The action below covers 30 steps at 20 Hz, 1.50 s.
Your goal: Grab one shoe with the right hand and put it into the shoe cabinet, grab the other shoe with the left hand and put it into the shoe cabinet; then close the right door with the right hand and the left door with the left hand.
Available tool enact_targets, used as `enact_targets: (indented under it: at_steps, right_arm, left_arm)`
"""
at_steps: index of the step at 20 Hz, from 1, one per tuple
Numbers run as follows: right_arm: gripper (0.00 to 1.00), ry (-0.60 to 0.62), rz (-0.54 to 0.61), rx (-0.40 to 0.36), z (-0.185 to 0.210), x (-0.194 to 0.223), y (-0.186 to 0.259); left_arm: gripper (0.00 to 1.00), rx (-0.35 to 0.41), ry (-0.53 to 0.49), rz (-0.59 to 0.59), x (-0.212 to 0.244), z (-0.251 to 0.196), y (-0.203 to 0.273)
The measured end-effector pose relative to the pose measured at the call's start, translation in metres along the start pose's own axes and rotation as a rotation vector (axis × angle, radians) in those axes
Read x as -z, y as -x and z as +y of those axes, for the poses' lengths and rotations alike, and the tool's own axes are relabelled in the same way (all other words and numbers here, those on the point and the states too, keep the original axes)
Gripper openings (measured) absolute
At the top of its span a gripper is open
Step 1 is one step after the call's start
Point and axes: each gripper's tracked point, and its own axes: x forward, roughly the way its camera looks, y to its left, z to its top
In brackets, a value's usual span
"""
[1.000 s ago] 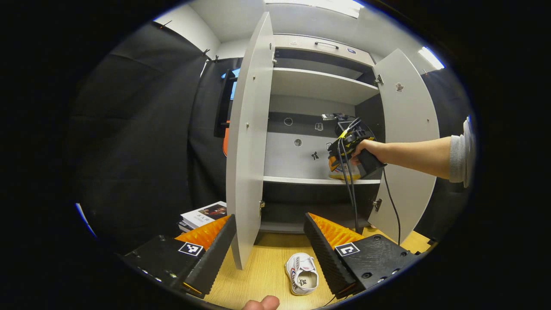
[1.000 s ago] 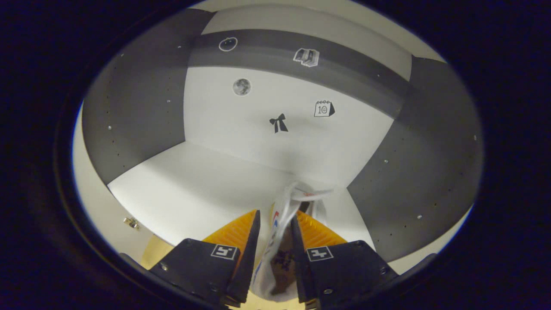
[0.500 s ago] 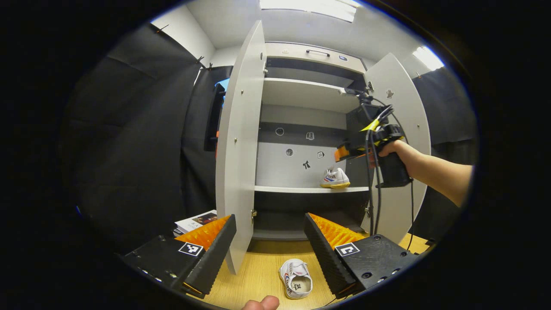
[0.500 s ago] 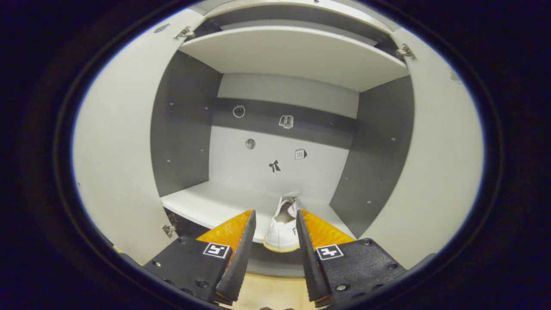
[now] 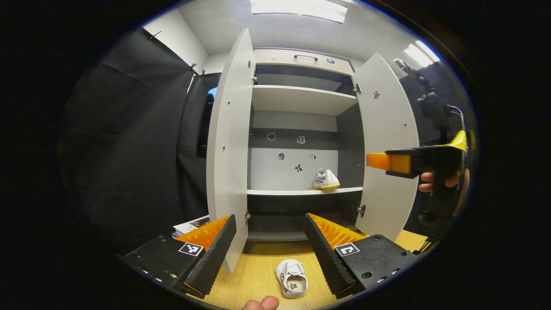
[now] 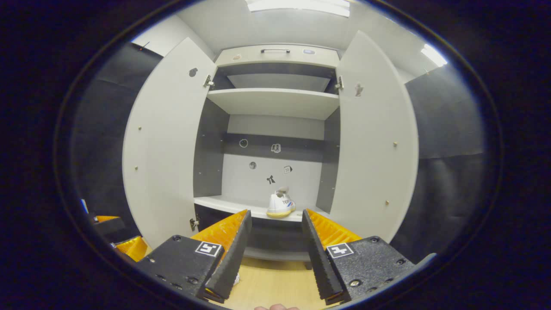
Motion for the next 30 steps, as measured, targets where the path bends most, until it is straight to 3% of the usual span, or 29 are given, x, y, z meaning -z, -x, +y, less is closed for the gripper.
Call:
enact_targets:
  at_steps: [2,4,5,7,15,19,30]
  right_arm:
    - [0.77,-0.011,-0.016,0.024,-0.013,0.006,0.028]
    - [0.84,-0.024,-0.04,0.042,-0.026,0.013,0.048]
    - [0.94,-0.025,-0.044,0.05,-0.032,0.017,0.054]
    - [1.0,-0.021,-0.052,0.052,-0.041,0.024,0.068]
    - [1.0,-0.025,-0.017,0.045,-0.065,0.047,0.091]
    - [1.0,-0.046,0.034,0.056,-0.079,0.066,0.089]
    - [1.0,-0.056,0.117,0.071,-0.091,0.096,0.069]
  left_arm:
    - [0.95,0.02,-0.007,-0.007,0.002,-0.012,0.005]
    - [0.95,0.047,-0.012,-0.003,0.01,-0.026,0.009]
    - [0.95,0.063,-0.013,0.005,0.016,-0.034,0.011]
    - [0.95,0.07,-0.027,0.027,0.032,-0.043,0.013]
    - [0.98,0.081,-0.1,0.284,0.157,-0.05,-0.003]
    - [0.98,0.061,-0.07,0.459,0.221,-0.04,-0.012]
    - [0.98,0.036,-0.069,0.686,0.306,-0.027,-0.047]
